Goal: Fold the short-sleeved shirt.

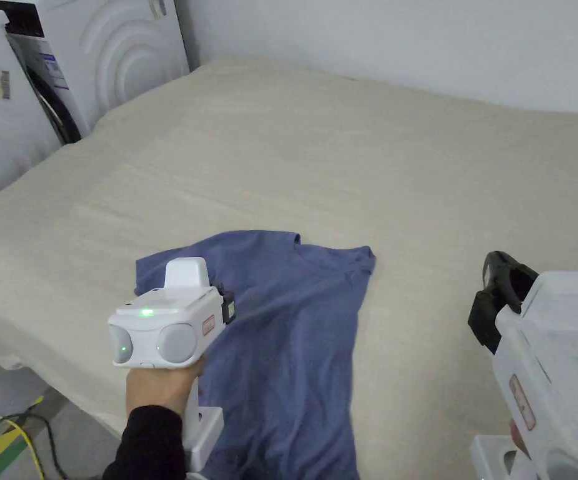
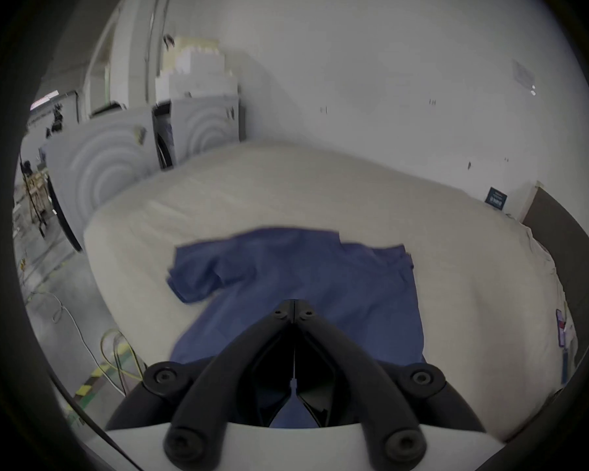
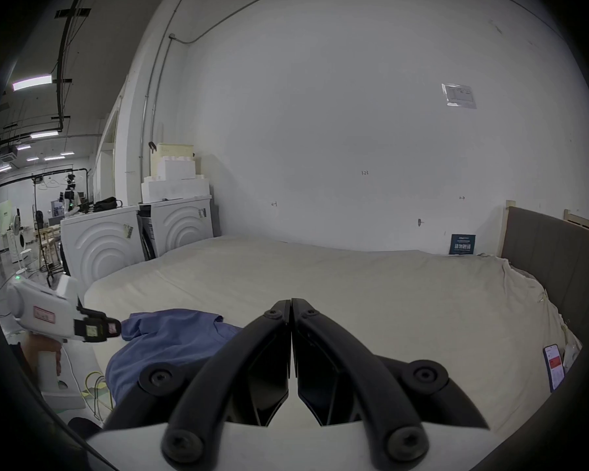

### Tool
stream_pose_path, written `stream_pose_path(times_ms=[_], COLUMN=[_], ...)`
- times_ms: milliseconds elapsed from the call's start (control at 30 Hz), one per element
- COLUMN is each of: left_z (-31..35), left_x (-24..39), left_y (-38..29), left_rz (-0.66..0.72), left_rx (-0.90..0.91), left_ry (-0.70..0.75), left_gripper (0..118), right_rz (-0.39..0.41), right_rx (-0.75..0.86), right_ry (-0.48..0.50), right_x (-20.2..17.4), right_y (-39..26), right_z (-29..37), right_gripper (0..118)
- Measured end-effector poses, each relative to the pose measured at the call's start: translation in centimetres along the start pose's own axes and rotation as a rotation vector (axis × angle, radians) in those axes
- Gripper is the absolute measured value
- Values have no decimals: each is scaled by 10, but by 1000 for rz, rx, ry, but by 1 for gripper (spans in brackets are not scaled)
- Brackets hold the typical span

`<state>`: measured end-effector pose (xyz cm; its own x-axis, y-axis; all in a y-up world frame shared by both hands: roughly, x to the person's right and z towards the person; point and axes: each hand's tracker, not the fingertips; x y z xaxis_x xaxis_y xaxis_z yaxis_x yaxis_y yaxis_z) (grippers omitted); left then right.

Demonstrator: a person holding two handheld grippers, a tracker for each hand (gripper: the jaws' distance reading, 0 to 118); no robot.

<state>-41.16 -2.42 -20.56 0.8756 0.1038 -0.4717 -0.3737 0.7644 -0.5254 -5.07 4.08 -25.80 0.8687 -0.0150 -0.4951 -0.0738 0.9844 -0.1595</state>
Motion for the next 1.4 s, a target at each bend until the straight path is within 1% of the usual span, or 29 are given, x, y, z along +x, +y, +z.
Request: stream_pose_path(times_ms=[33, 67, 100, 133, 167, 200, 233, 267, 367, 500, 533, 567, 600, 633, 667, 700, 800, 833, 867, 933, 1000, 1133, 1200, 1300, 1333, 1400], left_z=[-13, -25, -40, -47, -58, -67, -76, -77, -90, -118, -119, -121, -122, -121, -106, -102, -101, -100, -97, -100, -96, -72, -58, -34, -26, -7], left_x=[2, 4, 6, 9, 11, 12, 13, 16, 18, 18, 19, 20, 21, 21, 30, 34, 37, 37, 37, 30, 25, 9, -2, -9, -8, 2], left_y=[1, 1, 2, 2, 1, 1, -2, -4, -9, -20, -22, -23, -25, -27, -26, -25, -26, -27, -28, -27, -25, -18, -9, 0, 5, 19], left_rz=[7, 11, 13, 15, 38, 42, 39, 36, 35, -41, -52, -62, -76, -86, -89, -114, -162, -180, -196, -185, -142, 14, 127, 254, 272, 260], left_rx=[-54, -88, -148, -194, -240, -277, -289, -277, -283, -338, -346, -358, -373, -388, -363, -355, -365, -367, -360, -359, -345, -299, -261, -205, -184, -140], left_ry=[2, 4, 10, 15, 22, 27, 22, 17, 22, 64, 79, 87, 79, 61, 58, 60, 38, 34, 26, 12, -14, -86, -160, -270, -292, -331], left_gripper=[26, 49, 74, 87, 93, 93, 109, 112, 112, 112, 109, 100, 83, 77, 73, 63, 23, 13, 8, 4, 3, 3, 3, 3, 3, 3], right_rz=[1, 0, -1, 1, 5, 8, 10, 10, 5, 5, 6, 6, 5, 3, 0, -2, -5, -5, -7, -14, -21, -22, -27, -37, -41, -46], right_rx=[-5, -8, -14, -19, -24, -28, -33, -38, -55, -69, -73, -76, -79, -82, -85, -87, -88, -87, -84, -81, -77, -64, -55, -40, -35, -25], right_ry=[-7, -12, -18, -24, -30, -36, -43, -50, -70, -92, -97, -100, -104, -108, -109, -109, -108, -107, -107, -103, -101, -99, -102, -116, -120, -129], right_x=[2, 4, 6, 8, 10, 12, 14, 17, 23, 27, 28, 29, 30, 31, 32, 32, 32, 32, 30, 29, 29, 33, 37, 46, 49, 55], right_y=[-1, -2, -3, -4, -6, -7, -8, -10, -11, -13, -14, -15, -15, -16, -16, -16, -15, -15, -12, -10, -8, -5, -3, -1, 0, 3], right_z=[-2, -3, -5, -6, -7, -8, -8, -9, -9, -8, -8, -8, -8, -8, -8, -8, -8, -7, -5, -4, -1, 8, 15, 24, 27, 35], right_gripper=[0, 0, 0, 0, 0, 0, 0, 0, 0, 0, 0, 0, 0, 0, 0, 0, 0, 0, 0, 0, 0, 0, 0, 0, 0, 0])
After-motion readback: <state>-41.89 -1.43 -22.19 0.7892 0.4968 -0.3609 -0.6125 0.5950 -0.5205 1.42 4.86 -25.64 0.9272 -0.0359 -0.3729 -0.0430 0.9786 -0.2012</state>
